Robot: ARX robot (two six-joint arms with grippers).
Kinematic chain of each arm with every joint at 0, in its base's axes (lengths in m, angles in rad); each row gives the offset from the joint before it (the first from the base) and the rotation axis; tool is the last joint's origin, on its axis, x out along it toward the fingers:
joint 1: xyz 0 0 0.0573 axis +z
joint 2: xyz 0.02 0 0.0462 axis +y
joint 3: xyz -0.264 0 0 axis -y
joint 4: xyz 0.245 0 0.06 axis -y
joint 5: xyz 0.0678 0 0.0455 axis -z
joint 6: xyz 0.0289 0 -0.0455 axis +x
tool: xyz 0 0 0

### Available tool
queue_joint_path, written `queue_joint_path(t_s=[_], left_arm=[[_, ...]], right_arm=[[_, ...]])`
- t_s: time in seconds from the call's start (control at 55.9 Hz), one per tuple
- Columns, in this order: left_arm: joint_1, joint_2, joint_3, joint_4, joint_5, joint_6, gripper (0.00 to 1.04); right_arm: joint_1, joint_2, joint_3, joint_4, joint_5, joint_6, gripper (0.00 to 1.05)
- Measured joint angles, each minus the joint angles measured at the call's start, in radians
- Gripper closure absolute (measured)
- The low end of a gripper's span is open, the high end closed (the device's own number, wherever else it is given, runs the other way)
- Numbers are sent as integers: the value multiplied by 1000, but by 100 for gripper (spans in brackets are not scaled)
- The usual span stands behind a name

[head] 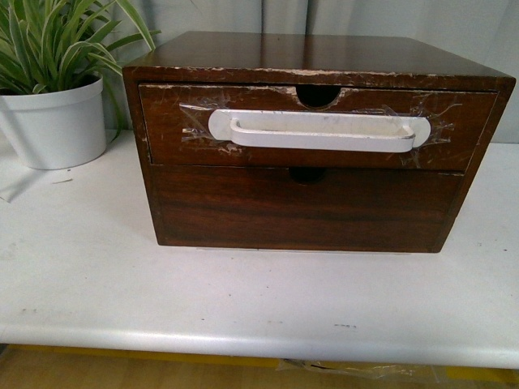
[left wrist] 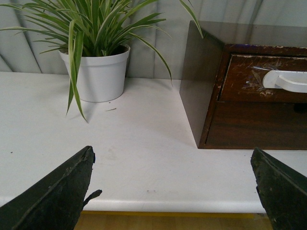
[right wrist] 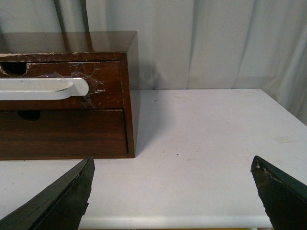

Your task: Open drawer

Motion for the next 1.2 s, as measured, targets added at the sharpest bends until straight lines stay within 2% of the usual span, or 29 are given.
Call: queue_joint_path(t_s=[0.823,0.859,0.877,0.948,0.984,1.199], left_arm=[[0,0,0,0,0,0,6],[5,4,1,-4,14,0,6],[12,9,6,-26,56,0,6],[21,39,12,-60,149,3,6],[21,54,13,-60,172,7,6],[20,243,71,21,311,149,6]], right_arm=[[0,0,0,0,0,0,9],[0,0,0,0,0,0,9],[0,0,0,-1,3,0,9],[36,33,23,-69,96,5,9],[54,60,36,-86,106,4,9],[121,282,169,-116,-31,-93,9]])
